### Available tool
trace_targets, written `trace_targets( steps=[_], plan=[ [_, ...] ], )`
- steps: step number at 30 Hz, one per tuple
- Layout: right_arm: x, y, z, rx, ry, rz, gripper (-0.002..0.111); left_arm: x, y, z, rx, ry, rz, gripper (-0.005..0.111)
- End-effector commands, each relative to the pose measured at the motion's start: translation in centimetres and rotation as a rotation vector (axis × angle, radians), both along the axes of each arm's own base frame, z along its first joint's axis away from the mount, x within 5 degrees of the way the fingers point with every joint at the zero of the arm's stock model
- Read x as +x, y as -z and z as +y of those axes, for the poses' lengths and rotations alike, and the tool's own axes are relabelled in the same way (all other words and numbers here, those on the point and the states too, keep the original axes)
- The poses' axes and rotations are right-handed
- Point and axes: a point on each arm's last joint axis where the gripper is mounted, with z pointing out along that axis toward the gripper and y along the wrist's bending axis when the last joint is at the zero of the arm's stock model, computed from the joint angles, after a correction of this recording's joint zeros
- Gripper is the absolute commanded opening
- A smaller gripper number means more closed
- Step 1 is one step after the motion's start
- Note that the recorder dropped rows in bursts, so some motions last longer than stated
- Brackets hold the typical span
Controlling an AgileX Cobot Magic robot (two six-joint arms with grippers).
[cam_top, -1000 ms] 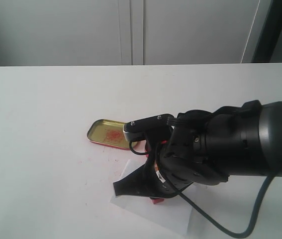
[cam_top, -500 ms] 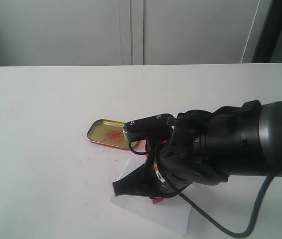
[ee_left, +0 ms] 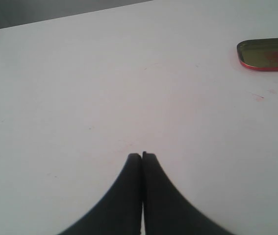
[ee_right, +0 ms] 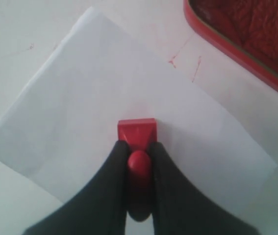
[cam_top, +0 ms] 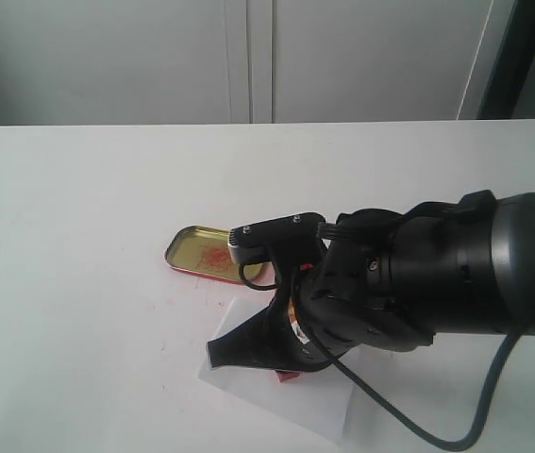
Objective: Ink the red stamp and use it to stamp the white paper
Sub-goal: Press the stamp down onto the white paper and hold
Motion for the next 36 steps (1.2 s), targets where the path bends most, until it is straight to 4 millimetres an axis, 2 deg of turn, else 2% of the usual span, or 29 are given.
trace_targets(
  steps=[1, 36],
  plan=[
    [0.02, -0.28, -0.1, 0.008, 0.0, -0.012, 0.0, 0.0, 0.06, 0.01, 0.0, -0.002, -0.003, 0.0],
    [0.04, -0.7, -0.34, -0.011, -0.017, -0.033, 0.0, 0.0, 0.06, 0.01, 0.0, -0.002, -0.003, 0.0]
  ],
)
